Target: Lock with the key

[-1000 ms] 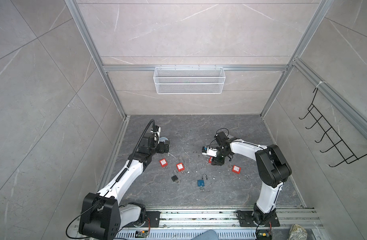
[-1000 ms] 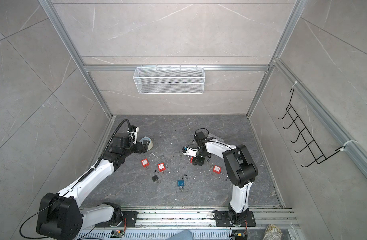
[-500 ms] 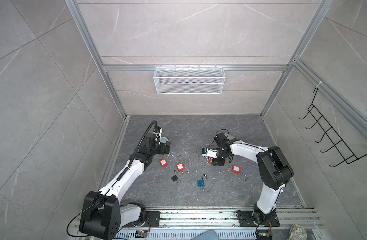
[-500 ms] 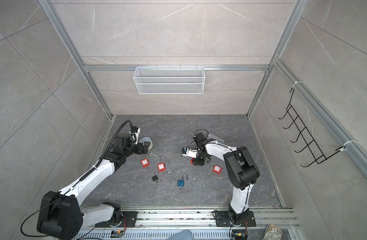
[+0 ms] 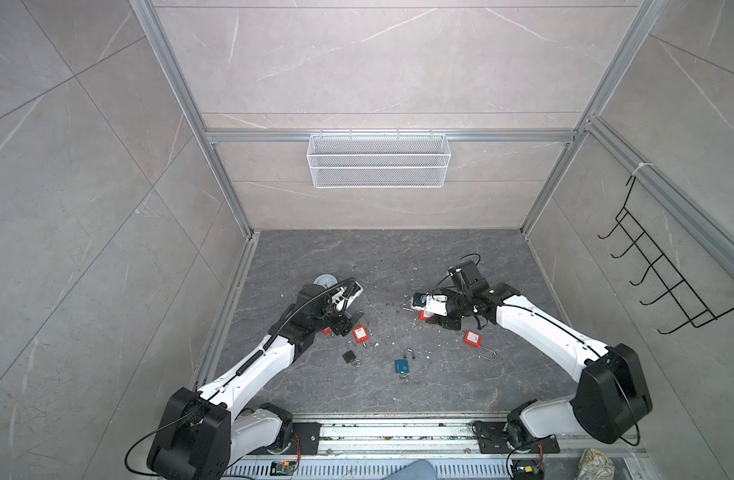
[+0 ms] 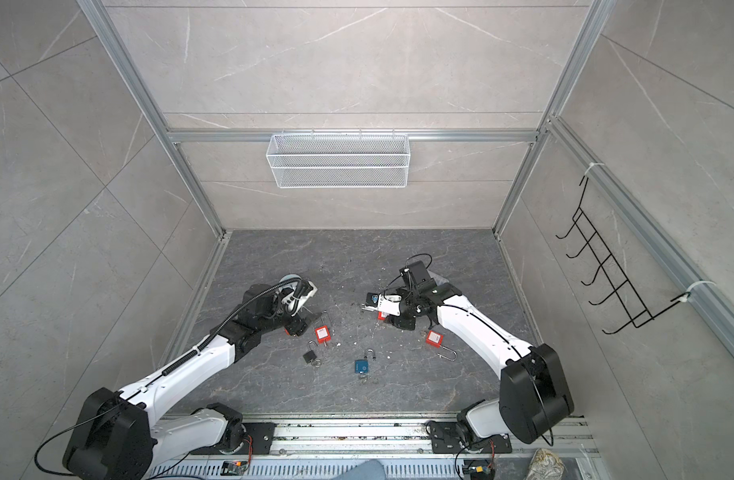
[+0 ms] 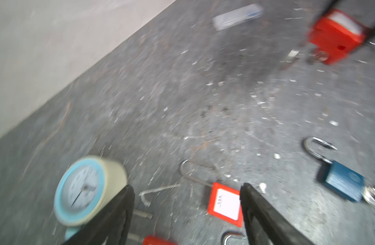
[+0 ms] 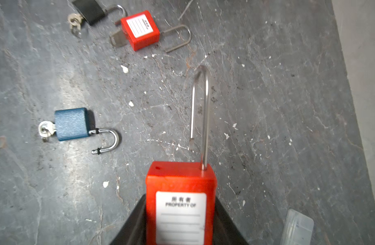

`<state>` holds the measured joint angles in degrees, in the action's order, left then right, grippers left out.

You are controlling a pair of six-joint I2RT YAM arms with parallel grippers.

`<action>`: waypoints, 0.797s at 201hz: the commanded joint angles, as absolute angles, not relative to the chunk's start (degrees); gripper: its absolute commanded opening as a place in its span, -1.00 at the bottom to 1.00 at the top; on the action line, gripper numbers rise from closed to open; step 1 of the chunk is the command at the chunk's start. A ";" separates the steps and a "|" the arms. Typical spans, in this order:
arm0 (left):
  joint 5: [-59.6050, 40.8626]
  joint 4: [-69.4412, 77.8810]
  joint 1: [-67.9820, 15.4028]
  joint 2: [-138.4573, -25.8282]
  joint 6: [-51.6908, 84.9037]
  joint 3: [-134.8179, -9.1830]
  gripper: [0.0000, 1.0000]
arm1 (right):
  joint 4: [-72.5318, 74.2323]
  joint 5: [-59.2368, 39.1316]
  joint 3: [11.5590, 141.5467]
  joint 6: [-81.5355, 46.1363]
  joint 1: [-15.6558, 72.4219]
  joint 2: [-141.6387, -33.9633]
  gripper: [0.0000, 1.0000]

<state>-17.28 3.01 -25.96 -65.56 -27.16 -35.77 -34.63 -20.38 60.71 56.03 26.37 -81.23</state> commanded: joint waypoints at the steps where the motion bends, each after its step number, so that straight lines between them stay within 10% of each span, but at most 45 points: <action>1: -27.25 10.20 -26.51 -62.93 -37.29 -35.57 0.50 | -42.19 -25.75 64.60 57.82 26.76 -80.49 -0.34; 82: -37.79 8.18 -34.41 -70.58 -35.72 -42.43 -0.05 | -43.65 -26.98 63.13 57.56 28.47 -76.16 -0.35; 160: -37.28 12.73 -37.31 -74.09 -30.23 -44.30 -0.17 | -43.50 -26.98 62.70 57.96 30.19 -75.06 -0.37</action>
